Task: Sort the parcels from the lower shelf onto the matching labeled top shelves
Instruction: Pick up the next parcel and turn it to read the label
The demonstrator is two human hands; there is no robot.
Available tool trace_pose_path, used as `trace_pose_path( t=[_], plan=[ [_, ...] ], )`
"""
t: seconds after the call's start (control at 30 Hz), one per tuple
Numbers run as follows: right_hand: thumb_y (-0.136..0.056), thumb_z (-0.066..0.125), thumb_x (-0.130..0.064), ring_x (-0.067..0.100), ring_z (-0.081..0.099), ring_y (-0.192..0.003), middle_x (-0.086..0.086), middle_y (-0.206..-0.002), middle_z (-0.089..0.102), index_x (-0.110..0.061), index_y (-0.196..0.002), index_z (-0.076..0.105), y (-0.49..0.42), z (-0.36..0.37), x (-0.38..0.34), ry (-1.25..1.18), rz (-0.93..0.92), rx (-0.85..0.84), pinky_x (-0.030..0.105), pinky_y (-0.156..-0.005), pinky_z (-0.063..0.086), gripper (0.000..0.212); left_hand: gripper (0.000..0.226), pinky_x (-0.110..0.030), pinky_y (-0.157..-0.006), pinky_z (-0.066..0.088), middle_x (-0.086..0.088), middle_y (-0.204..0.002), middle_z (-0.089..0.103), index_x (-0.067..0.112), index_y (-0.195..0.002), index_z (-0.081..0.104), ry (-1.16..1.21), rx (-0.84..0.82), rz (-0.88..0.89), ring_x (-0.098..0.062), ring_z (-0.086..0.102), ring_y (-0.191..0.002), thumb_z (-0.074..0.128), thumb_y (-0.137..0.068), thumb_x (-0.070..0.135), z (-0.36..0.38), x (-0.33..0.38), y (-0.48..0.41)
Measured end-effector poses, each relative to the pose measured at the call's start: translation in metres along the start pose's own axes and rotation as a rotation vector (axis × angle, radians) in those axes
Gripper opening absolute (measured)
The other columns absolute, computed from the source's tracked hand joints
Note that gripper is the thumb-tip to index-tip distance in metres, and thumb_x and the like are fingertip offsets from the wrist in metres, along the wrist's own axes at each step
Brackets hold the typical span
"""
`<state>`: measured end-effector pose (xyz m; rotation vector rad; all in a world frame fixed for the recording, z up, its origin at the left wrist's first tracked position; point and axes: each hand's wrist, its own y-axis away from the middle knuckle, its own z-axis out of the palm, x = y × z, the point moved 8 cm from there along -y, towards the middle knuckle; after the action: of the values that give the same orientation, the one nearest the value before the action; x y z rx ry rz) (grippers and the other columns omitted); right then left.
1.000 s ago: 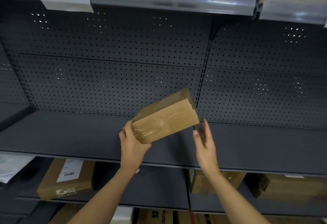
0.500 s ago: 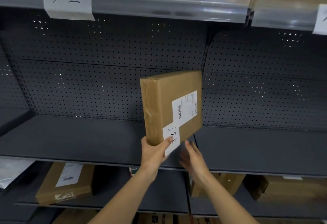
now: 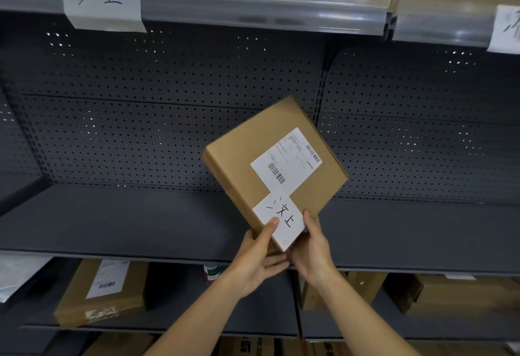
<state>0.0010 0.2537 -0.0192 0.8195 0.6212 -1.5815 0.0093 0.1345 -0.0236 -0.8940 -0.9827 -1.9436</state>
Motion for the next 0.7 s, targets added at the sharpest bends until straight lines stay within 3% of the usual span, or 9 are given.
trace_pose_path(
  t=[0.07, 0.17, 0.3, 0.37, 0.43, 0.57, 0.6, 0.63, 0.7],
  plan=[
    [-0.104, 0.047, -0.034, 0.029, 0.061, -0.128, 0.009, -0.139, 0.066, -0.029, -0.144, 0.048, -0.002, -0.005, -0.008, 0.044, -0.021, 0.007, 0.048, -0.094, 0.055, 0.041, 0.121, -0.051, -0.102, 0.050, -0.011, -0.155, 0.040, 0.040, -0.154, 0.012, -0.120, 0.045, 0.025, -0.038, 0.050, -0.131, 0.076, -0.055, 0.068, -0.015, 0.007, -0.001],
    [-0.103, 0.047, -0.037, 0.027, 0.061, -0.127, 0.004, -0.138, 0.067, -0.038, -0.146, 0.045, -0.004, -0.016, -0.020, 0.151, -0.024, 0.025, 0.051, -0.098, 0.054, 0.043, 0.127, -0.053, -0.112, 0.039, -0.004, -0.164, 0.024, 0.044, -0.155, -0.003, -0.055, 0.177, 0.224, -0.032, 0.034, -0.144, 0.073, -0.055, 0.065, -0.045, 0.041, 0.001],
    [-0.101, 0.052, -0.039, 0.028, 0.064, -0.123, -0.001, -0.130, 0.072, -0.047, -0.148, 0.039, -0.009, -0.034, -0.037, 0.329, -0.068, 0.077, 0.057, -0.104, 0.049, 0.049, 0.115, -0.050, -0.119, 0.028, -0.002, -0.165, 0.022, 0.047, -0.154, 0.003, -0.165, 0.302, 0.452, -0.021, 0.031, -0.147, 0.077, -0.067, 0.063, -0.082, 0.091, 0.006],
    [-0.101, 0.053, -0.037, 0.028, 0.064, -0.123, -0.001, -0.133, 0.071, -0.048, -0.151, 0.033, -0.009, -0.038, -0.039, 0.381, -0.077, 0.081, 0.044, -0.086, 0.057, 0.055, 0.101, -0.048, -0.120, 0.025, -0.002, -0.164, 0.024, 0.042, -0.156, 0.009, -0.270, 0.305, 0.502, -0.018, 0.031, -0.147, 0.071, -0.078, 0.056, -0.090, 0.108, 0.005],
    [-0.101, 0.053, -0.036, 0.026, 0.064, -0.123, -0.002, -0.136, 0.068, -0.048, -0.155, 0.025, -0.008, -0.038, -0.040, 0.428, -0.074, 0.070, 0.029, -0.069, 0.053, 0.062, 0.080, -0.043, -0.120, 0.028, -0.001, -0.161, 0.032, 0.032, -0.157, 0.020, -0.374, 0.272, 0.528, -0.017, 0.036, -0.145, 0.066, -0.092, 0.040, -0.090, 0.117, 0.001],
    [-0.101, 0.055, -0.035, 0.017, 0.067, -0.103, 0.001, -0.139, 0.066, -0.046, -0.158, 0.019, -0.005, -0.036, -0.045, 0.501, -0.089, 0.064, 0.018, -0.059, 0.051, 0.068, 0.058, -0.039, -0.114, 0.040, 0.004, -0.142, 0.058, 0.023, -0.151, 0.043, -0.559, 0.199, 0.529, -0.013, 0.056, -0.128, 0.063, -0.096, 0.020, -0.086, 0.114, -0.001],
    [-0.100, 0.056, -0.035, 0.013, 0.065, -0.100, 0.001, -0.139, 0.064, -0.044, -0.158, 0.019, -0.005, -0.035, -0.046, 0.518, -0.099, 0.066, 0.017, -0.062, 0.053, 0.069, 0.056, -0.039, -0.114, 0.041, 0.004, -0.140, 0.060, 0.022, -0.150, 0.044, -0.558, 0.209, 0.537, -0.012, 0.057, -0.126, 0.063, -0.097, 0.017, -0.087, 0.113, 0.000],
    [-0.099, 0.056, -0.038, 0.011, 0.064, -0.104, -0.003, -0.140, 0.062, -0.044, -0.159, 0.018, -0.004, -0.035, -0.049, 0.538, -0.114, 0.078, 0.021, -0.074, 0.057, 0.071, 0.055, -0.037, -0.113, 0.041, 0.003, -0.139, 0.061, 0.020, -0.149, 0.046, -0.540, 0.217, 0.546, -0.011, 0.058, -0.125, 0.062, -0.097, 0.014, -0.089, 0.111, 0.003],
    [-0.094, 0.059, -0.052, 0.015, 0.059, -0.126, -0.010, -0.144, 0.059, -0.050, -0.157, 0.017, -0.001, -0.035, -0.056, 0.577, -0.141, 0.115, 0.042, -0.108, 0.047, 0.076, 0.050, -0.036, -0.112, 0.042, 0.006, -0.134, 0.064, 0.021, -0.145, 0.050, -0.478, 0.218, 0.555, -0.008, 0.060, -0.122, 0.060, -0.097, 0.011, -0.088, 0.107, 0.008]
  ],
)
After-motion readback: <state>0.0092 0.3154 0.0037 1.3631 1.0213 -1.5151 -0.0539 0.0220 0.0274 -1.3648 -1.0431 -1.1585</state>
